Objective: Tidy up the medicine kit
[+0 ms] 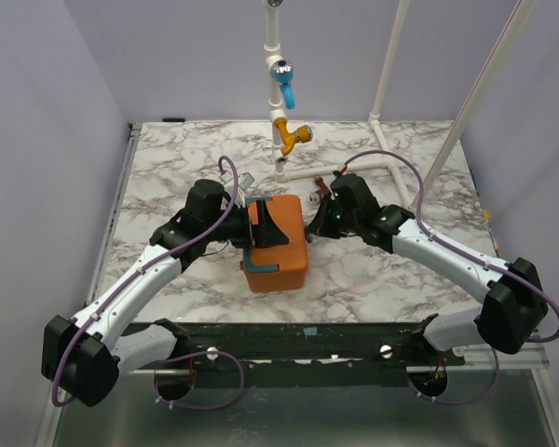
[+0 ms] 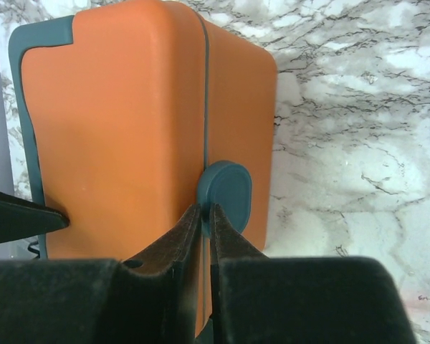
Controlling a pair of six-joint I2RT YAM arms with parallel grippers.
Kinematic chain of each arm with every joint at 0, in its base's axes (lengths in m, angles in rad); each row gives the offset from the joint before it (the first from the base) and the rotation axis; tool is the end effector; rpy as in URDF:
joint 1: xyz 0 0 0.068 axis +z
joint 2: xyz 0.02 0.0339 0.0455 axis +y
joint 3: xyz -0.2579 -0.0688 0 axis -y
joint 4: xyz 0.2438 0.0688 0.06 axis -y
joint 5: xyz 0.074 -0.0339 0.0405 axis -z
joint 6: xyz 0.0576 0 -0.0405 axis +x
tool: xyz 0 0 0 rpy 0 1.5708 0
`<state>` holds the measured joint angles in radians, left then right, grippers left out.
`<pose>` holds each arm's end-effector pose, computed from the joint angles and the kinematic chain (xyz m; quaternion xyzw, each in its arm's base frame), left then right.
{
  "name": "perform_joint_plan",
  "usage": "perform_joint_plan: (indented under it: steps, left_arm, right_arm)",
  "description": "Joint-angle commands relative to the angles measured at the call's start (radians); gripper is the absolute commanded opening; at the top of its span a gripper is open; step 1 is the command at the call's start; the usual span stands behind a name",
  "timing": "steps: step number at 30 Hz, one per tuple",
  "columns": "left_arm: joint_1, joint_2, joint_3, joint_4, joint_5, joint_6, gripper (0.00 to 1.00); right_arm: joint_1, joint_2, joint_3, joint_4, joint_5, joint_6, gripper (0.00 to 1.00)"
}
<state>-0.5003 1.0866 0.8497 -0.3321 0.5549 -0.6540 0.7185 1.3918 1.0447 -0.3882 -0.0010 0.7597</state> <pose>0.2088 -0.1488 0.2766 0.0664 0.8512 -0.4533 0.2559 0.2419 0.2116 0.2525 0.0186 0.9138 0.2736 0.2995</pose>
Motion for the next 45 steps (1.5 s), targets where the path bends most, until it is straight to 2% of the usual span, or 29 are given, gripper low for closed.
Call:
perform_joint_plan:
  steps: [1, 8, 16, 22, 33, 40, 45]
  left_arm:
    - [-0.006, 0.016, -0.041, -0.152, -0.067, 0.025, 0.97]
    - [-0.007, 0.016, -0.023, -0.164, -0.079, 0.03, 0.97]
    - [-0.008, 0.01, -0.002, -0.186, -0.098, 0.037, 0.97]
    - [-0.007, 0.006, -0.008, -0.191, -0.104, 0.037, 0.97]
    - [-0.007, 0.015, -0.008, -0.189, -0.101, 0.037, 0.97]
    - [-0.007, 0.018, -0.006, -0.186, -0.098, 0.036, 0.97]
    - [-0.007, 0.018, -0.008, -0.186, -0.099, 0.036, 0.97]
  right_arm:
    - [-0.01, -0.065, -0.011, 0.012, 0.063, 0.013, 0.13]
    - [-0.04, -0.099, -0.023, -0.009, 0.103, -0.006, 0.13]
    - [-0.05, -0.068, -0.059, 0.027, 0.045, -0.008, 0.01]
    - [-0.05, -0.043, -0.07, 0.074, -0.048, -0.02, 0.01]
    - [-0.05, -0.02, -0.082, 0.099, -0.12, -0.028, 0.01]
    - [-0.05, -0.021, -0.08, 0.091, -0.117, -0.034, 0.01]
    - [-0.051, -0.039, -0.084, 0.068, -0.042, -0.021, 0.01]
